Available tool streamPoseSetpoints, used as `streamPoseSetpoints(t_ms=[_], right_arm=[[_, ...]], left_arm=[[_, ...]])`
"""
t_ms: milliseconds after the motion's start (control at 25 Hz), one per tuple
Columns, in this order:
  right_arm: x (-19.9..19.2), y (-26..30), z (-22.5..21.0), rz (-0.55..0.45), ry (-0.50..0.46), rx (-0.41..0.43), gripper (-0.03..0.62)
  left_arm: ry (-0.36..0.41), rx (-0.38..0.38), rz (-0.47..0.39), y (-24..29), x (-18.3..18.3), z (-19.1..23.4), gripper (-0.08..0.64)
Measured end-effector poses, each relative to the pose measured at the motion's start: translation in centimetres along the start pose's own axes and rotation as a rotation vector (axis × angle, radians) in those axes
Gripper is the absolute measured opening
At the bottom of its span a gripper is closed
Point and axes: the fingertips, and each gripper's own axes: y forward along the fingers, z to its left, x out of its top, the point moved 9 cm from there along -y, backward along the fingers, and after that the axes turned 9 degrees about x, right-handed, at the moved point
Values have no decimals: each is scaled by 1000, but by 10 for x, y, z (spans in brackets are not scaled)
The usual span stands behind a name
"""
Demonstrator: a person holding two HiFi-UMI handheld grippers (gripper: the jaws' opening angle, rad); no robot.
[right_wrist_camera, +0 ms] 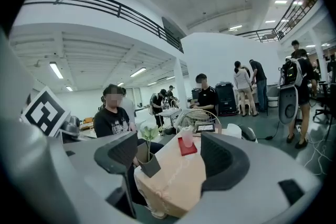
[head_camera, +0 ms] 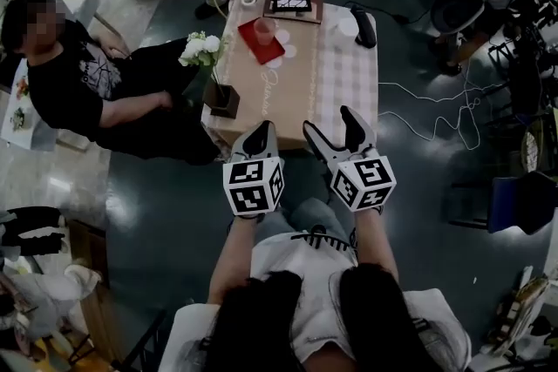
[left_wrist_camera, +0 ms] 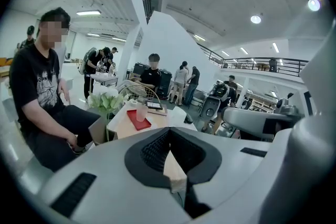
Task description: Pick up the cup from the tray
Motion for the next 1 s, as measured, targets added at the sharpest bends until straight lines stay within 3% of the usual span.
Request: streamPoseSetpoints(t_ms=[480, 1000], right_arm=[[22, 78, -41, -37, -32, 51, 374], [32, 212, -121, 73, -76, 181, 405]], left_arm=[[-29, 57, -35, 54, 25, 18, 9], [-133, 182, -13, 166, 60, 37, 9]])
